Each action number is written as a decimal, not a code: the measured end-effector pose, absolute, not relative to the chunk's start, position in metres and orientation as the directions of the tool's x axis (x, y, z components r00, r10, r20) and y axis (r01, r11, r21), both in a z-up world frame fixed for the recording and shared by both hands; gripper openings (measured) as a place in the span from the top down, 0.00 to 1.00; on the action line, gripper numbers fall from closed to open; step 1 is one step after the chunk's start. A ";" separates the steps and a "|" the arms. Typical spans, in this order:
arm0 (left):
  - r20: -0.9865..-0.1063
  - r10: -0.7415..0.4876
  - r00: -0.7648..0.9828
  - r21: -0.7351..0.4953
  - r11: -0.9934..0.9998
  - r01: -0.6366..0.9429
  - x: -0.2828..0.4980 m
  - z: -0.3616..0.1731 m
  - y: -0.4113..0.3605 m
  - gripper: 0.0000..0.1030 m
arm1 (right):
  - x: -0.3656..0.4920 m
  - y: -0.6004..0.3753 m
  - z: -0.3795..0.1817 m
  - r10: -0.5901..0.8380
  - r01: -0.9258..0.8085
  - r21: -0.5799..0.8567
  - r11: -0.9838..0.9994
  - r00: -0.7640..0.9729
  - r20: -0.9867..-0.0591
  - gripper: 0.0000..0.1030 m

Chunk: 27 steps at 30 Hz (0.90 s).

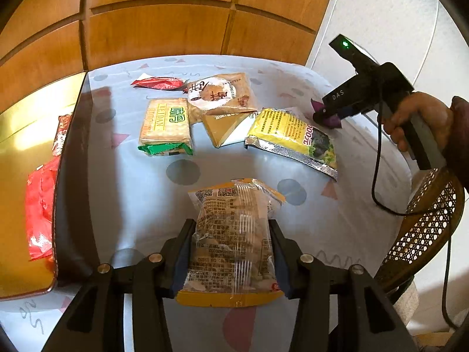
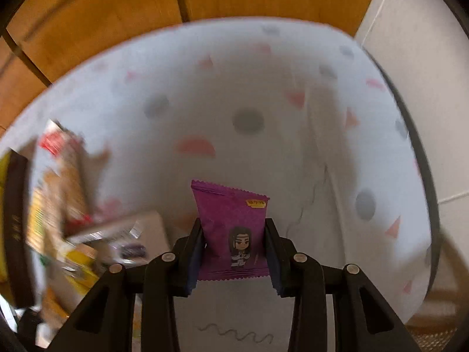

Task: Organize snacks
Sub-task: 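Lower the cookie bag into the gold tin and open the left tool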

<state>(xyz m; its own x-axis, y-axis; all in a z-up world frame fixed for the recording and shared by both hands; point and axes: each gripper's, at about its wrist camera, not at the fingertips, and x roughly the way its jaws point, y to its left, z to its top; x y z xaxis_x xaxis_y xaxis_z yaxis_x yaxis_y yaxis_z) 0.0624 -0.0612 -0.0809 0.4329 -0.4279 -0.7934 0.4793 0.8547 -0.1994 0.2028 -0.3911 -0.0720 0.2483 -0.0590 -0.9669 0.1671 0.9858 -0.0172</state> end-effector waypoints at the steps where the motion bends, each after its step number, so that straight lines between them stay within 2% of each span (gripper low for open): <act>1: -0.797 -0.424 0.430 -0.203 0.859 0.470 0.064 -0.079 -0.061 0.56 | 0.202 -0.389 -0.079 -0.072 0.159 -0.034 0.987 0.241 -0.968 0.62; 6: -0.766 -0.472 0.437 -0.263 0.849 0.458 0.059 -0.053 -0.054 0.56 | 0.205 -0.372 -0.083 -0.112 0.083 -0.093 0.992 0.276 -0.955 0.62; 10: -0.697 -0.536 0.476 -0.332 0.830 0.448 0.057 -0.010 -0.034 0.56 | 0.205 -0.378 -0.082 -0.098 0.086 -0.077 0.993 0.276 -0.956 0.61; 14: -0.677 -0.499 0.541 -0.372 0.866 0.334 0.080 0.022 0.008 0.56 | 0.206 -0.371 -0.085 -0.105 0.082 -0.086 0.993 0.278 -0.955 0.61; 17: -0.697 -0.424 0.578 -0.365 0.904 0.223 0.106 0.031 0.043 0.56 | 0.208 -0.364 -0.088 -0.110 0.076 -0.092 0.993 0.278 -0.954 0.61; 22: -0.761 -0.283 0.583 -0.286 0.954 0.090 0.153 0.023 0.086 0.56 | 0.210 -0.354 -0.090 -0.105 0.067 -0.090 0.994 0.277 -0.955 0.60; 27: -0.802 -0.243 0.545 -0.258 0.965 0.049 0.195 0.000 0.099 0.56 | 0.209 -0.350 -0.090 -0.109 0.057 -0.097 0.994 0.278 -0.954 0.60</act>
